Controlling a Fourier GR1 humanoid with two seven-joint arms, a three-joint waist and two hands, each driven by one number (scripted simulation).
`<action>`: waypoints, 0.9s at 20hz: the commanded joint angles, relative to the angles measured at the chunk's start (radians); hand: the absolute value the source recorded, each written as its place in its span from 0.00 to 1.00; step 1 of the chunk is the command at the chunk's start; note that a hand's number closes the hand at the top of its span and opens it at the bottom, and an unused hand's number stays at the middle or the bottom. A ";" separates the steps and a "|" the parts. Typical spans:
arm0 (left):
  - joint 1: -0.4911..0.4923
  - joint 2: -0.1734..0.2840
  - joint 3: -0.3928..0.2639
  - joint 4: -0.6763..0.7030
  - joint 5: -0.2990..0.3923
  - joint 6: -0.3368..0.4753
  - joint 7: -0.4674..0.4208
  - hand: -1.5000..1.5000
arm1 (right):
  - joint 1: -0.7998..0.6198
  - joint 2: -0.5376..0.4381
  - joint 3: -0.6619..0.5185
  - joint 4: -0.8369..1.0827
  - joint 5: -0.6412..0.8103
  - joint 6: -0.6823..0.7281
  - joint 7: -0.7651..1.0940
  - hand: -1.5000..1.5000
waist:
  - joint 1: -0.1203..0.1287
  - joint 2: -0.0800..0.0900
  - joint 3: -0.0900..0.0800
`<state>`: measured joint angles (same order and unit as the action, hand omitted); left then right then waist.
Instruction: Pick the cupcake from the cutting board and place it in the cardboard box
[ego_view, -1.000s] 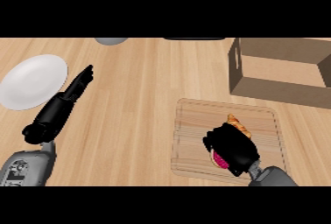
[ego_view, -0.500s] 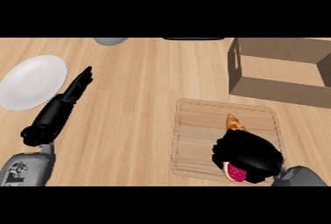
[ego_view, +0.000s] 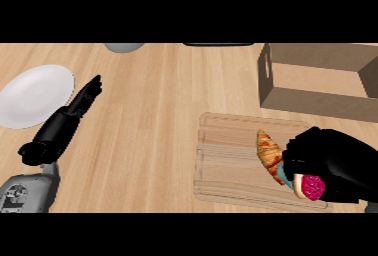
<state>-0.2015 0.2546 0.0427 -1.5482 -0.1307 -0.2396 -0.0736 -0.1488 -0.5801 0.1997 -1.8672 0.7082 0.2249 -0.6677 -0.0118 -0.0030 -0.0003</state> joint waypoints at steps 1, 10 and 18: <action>0.049 -0.001 0.007 -0.005 0.005 -0.005 -0.050 0.50 | -0.003 0.027 -0.183 -0.021 -0.185 0.066 0.102 1.00 | -0.001 -0.001 -0.001; -0.028 -0.018 -0.013 -0.019 -0.001 -0.010 0.035 0.50 | -0.327 0.033 -0.391 0.244 -0.318 0.164 0.420 1.00 | 0.024 0.005 0.000; -0.066 -0.075 -0.054 0.033 -0.057 0.037 0.016 0.50 | -0.551 -0.043 -0.340 0.704 -0.110 0.040 0.252 1.00 | 0.035 0.013 0.001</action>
<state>-0.2440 0.2218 0.0204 -1.5382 -0.1482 -0.2419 -0.0596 -0.6345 -0.5840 -0.1657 -1.3334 0.5050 0.3184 -0.3212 0.0238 0.0068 -0.0002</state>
